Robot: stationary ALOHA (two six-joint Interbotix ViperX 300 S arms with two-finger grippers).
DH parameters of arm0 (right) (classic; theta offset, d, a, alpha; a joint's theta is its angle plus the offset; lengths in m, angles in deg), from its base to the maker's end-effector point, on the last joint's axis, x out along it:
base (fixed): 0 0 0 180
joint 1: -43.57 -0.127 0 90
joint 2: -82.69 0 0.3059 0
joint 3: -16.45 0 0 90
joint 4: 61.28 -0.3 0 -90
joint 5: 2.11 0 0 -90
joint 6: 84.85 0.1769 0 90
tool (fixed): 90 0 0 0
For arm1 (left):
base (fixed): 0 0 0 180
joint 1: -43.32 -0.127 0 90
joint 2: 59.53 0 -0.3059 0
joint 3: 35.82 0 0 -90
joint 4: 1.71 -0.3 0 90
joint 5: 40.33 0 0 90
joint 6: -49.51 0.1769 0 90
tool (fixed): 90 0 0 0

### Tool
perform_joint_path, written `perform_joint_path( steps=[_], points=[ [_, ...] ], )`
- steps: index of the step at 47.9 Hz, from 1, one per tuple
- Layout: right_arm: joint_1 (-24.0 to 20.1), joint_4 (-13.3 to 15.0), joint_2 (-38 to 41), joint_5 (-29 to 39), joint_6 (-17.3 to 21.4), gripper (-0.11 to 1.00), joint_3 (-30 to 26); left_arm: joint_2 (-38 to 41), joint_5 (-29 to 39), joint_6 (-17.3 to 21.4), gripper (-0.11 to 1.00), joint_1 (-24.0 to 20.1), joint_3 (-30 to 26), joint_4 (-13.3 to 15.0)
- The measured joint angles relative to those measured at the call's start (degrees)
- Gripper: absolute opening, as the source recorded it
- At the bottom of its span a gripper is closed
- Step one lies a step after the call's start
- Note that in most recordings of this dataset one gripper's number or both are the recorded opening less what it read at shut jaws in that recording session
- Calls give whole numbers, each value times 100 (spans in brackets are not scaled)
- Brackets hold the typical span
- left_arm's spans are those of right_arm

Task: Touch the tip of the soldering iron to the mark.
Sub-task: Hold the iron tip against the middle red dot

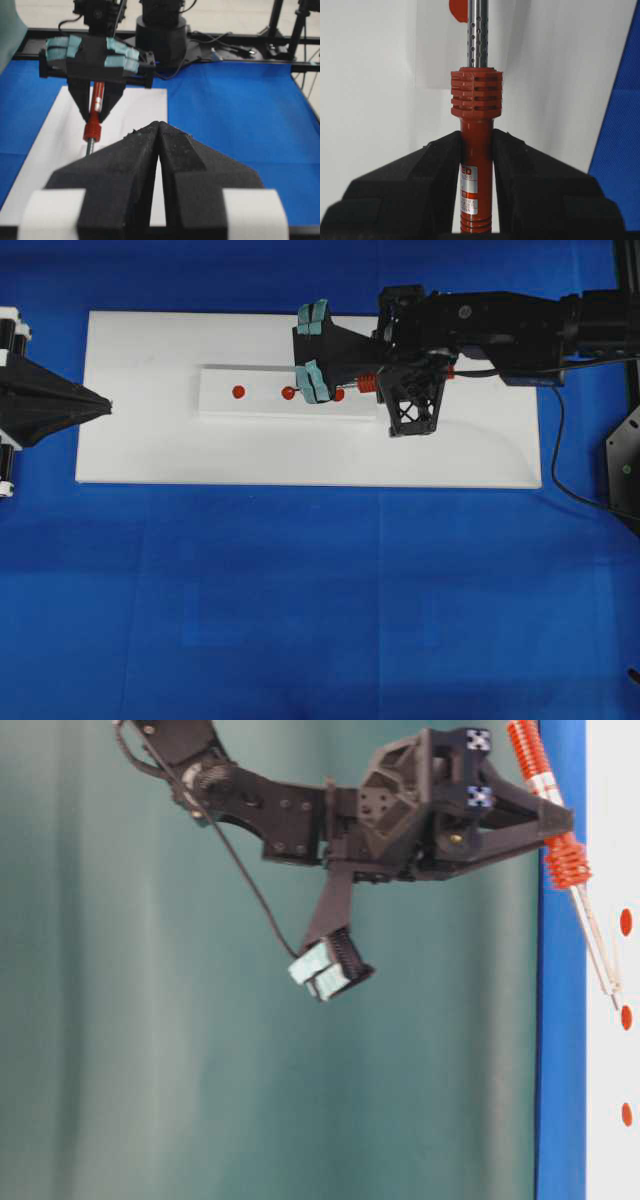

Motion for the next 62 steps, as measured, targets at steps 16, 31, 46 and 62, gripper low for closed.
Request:
perform_joint_path(
  steps=[16,31,46,62],
  points=[
    [35,-9,53,-167,-9,7,79,0,0,0,0,0,0,0],
    [35,-18,62,-176,0,7,88,0,-9,0,0,0,0,0],
    [44,-18,62,-176,-9,7,79,0,0,0,0,9,0,0],
    [35,-18,53,-167,-9,7,88,0,0,0,0,9,0,0]
  ],
)
